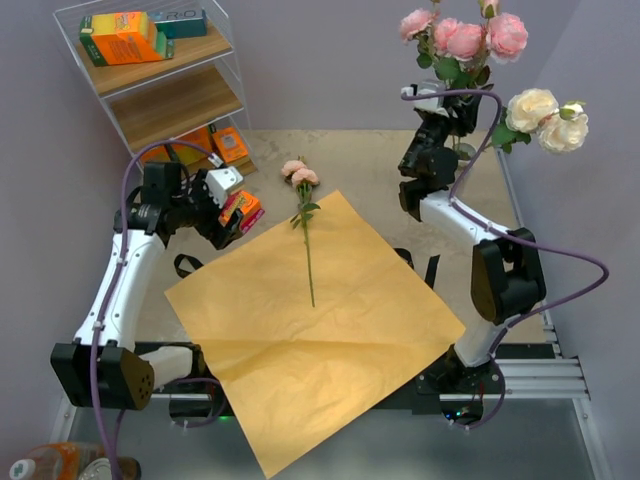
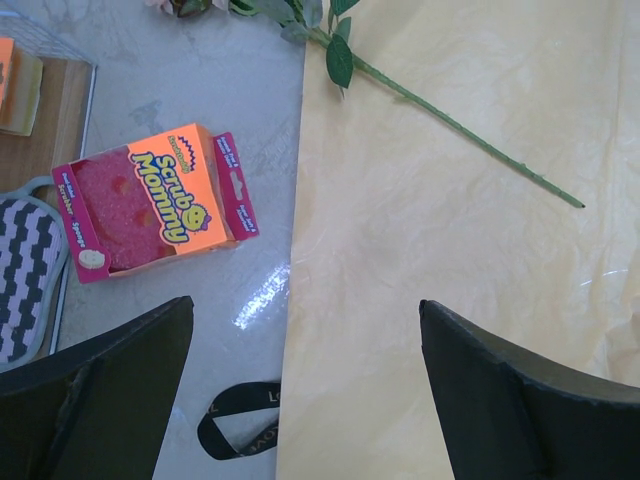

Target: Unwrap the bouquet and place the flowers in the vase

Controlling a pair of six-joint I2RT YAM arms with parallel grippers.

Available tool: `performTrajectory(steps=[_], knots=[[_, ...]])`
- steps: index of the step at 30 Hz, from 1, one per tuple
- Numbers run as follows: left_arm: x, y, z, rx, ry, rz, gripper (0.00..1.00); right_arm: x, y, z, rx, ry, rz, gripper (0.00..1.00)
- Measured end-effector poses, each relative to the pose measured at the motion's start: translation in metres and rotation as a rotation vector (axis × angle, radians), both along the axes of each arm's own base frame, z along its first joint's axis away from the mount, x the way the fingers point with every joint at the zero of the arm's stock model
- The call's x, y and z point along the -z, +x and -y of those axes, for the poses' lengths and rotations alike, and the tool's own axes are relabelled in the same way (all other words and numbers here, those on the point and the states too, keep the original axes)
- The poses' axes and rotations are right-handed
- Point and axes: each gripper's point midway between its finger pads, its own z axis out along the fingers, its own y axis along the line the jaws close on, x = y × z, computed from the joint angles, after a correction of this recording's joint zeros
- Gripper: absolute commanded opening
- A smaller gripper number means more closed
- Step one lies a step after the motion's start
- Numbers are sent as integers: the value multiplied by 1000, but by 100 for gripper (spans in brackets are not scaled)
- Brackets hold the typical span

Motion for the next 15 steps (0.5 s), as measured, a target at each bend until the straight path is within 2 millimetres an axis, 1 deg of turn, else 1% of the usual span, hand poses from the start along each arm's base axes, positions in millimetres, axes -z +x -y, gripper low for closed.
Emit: performTrajectory(steps=[5,9,10,12,15], knots=[[-13,-8,1,0,-9,42,99,-11,-25,-15,-39,26,17,68],[-22,-13,2,-4,-26,62,99,-14,-53,-37,-78,97,19,74],[-24,-14,3,-3,-30,66,100,-11,-61,-43,-82,115,7,75],[-27,-17,4,-5,-38,71,99,1,-76,-55,-89,141,-34,76],[-31,-21,5,-7,-49,77,99,28,-95,-73,-102,133,-127,76]])
